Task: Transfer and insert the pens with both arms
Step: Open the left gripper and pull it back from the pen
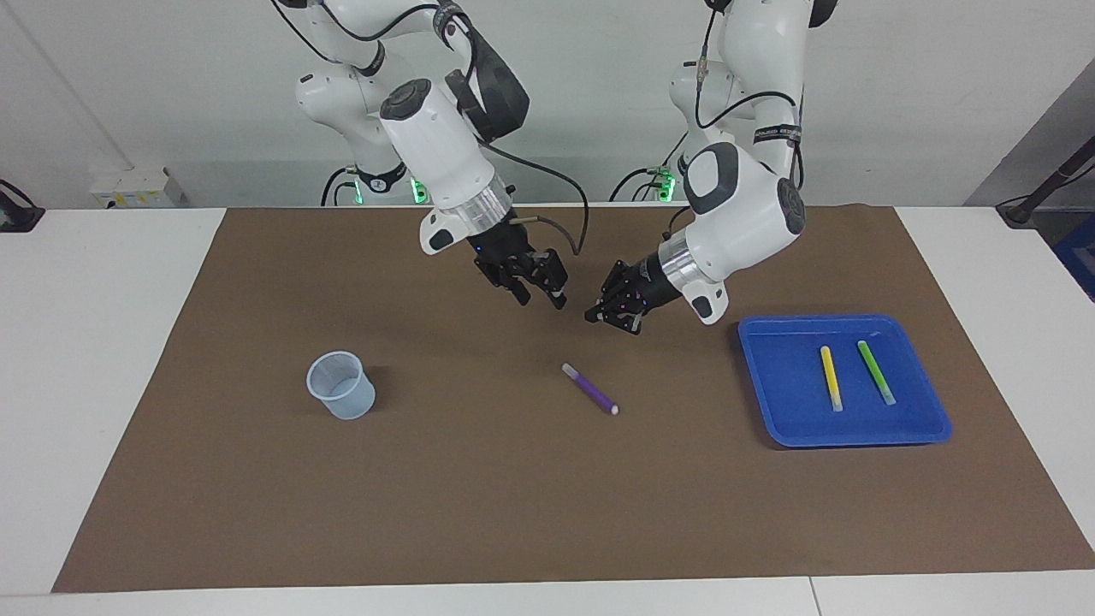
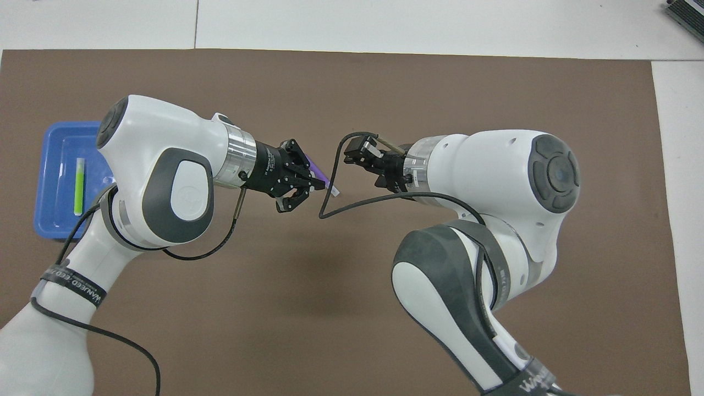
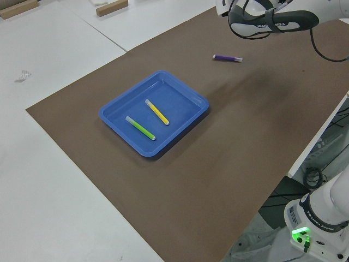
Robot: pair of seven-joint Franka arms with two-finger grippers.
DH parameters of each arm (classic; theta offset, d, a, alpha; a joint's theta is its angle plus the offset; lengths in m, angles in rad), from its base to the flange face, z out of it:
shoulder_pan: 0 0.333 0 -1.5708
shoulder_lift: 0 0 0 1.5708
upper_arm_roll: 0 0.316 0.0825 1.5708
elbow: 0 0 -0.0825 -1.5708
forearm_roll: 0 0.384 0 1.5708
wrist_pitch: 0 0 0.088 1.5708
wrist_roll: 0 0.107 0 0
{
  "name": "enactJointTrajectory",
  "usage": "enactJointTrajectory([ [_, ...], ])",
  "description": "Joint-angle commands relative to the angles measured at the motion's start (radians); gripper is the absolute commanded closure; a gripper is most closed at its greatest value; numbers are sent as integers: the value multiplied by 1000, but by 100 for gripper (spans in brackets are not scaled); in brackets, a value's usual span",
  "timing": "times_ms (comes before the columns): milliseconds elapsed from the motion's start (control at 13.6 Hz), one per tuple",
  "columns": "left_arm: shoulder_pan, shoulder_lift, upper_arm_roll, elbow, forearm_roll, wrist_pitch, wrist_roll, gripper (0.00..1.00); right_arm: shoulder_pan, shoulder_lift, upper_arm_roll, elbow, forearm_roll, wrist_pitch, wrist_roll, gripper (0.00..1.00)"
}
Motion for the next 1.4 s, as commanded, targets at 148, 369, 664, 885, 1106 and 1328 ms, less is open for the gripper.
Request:
enactJointTrajectory([
  [148, -24, -50, 14, -89, -10, 53, 51, 100, -7, -2, 6, 4, 19, 14, -6, 26],
  [369, -23, -56, 14, -104, -10, 65, 101, 100, -9, 0, 3, 2, 6, 15, -70, 26],
  [664, 3, -78, 22, -155, 22, 65, 144, 68, -59, 32, -1, -4, -26, 19, -377, 27],
  [885, 100, -105, 22, -215, 97, 39, 423, 49, -66, 70, 1, -8, -160, 19, -560, 31],
  [1106, 192, -116, 22, -241, 99, 39, 645, 42, -53, 119, 4, -8, -243, 84, -704, 36],
  [1328, 261, -119, 22, -255, 204, 53, 972, 25, -1, 191, 4, 4, -307, 188, -842, 35],
])
